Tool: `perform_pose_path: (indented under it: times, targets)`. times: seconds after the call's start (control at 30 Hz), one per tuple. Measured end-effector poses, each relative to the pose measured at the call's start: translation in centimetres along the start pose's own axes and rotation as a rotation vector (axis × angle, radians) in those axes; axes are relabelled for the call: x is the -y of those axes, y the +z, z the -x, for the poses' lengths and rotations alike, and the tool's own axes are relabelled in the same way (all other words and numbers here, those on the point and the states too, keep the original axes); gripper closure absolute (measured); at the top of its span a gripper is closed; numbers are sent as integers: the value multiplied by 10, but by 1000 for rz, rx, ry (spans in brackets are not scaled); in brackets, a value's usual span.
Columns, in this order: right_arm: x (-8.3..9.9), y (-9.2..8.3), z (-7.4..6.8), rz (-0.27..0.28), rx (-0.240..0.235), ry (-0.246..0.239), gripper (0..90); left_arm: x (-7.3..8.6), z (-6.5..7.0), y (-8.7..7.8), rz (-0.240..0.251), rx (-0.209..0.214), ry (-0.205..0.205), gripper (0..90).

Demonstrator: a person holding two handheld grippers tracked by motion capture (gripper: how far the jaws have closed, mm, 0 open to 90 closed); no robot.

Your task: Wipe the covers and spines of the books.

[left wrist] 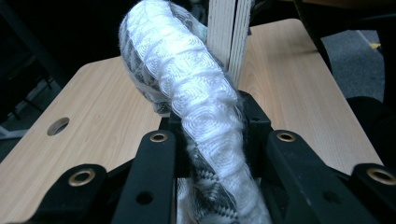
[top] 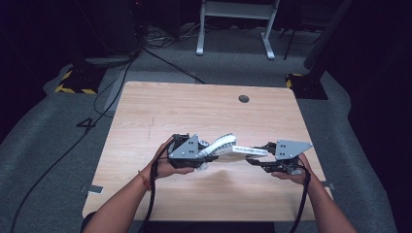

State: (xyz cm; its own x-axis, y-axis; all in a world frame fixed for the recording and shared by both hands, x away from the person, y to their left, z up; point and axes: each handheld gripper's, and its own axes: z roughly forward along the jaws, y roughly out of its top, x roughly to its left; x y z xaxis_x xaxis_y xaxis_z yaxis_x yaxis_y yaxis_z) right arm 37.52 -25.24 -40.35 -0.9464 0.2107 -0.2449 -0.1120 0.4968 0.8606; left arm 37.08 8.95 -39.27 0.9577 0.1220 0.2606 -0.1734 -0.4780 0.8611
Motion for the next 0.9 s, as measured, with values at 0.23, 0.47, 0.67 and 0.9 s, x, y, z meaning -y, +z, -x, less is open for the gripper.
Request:
perform_pose_path:
  times: [0.23, 0.47, 0.67, 0.9]
  targets:
    - [-3, 0, -6, 38, -46, -32, 758, 14, -13, 0, -47, 21, -56, 693]
    - [-13, 6, -15, 13, -17, -83, 763, 20, -19, -7, -85, 62, -55, 695]
    - [-13, -2, -13, 12, 7, -89, 764, 22, -26, -27, -24, 31, -100, 768]
    - [-15, 6, -15, -61, 75, -111, 764, 0, -23, -36, 31, -38, -72, 785]
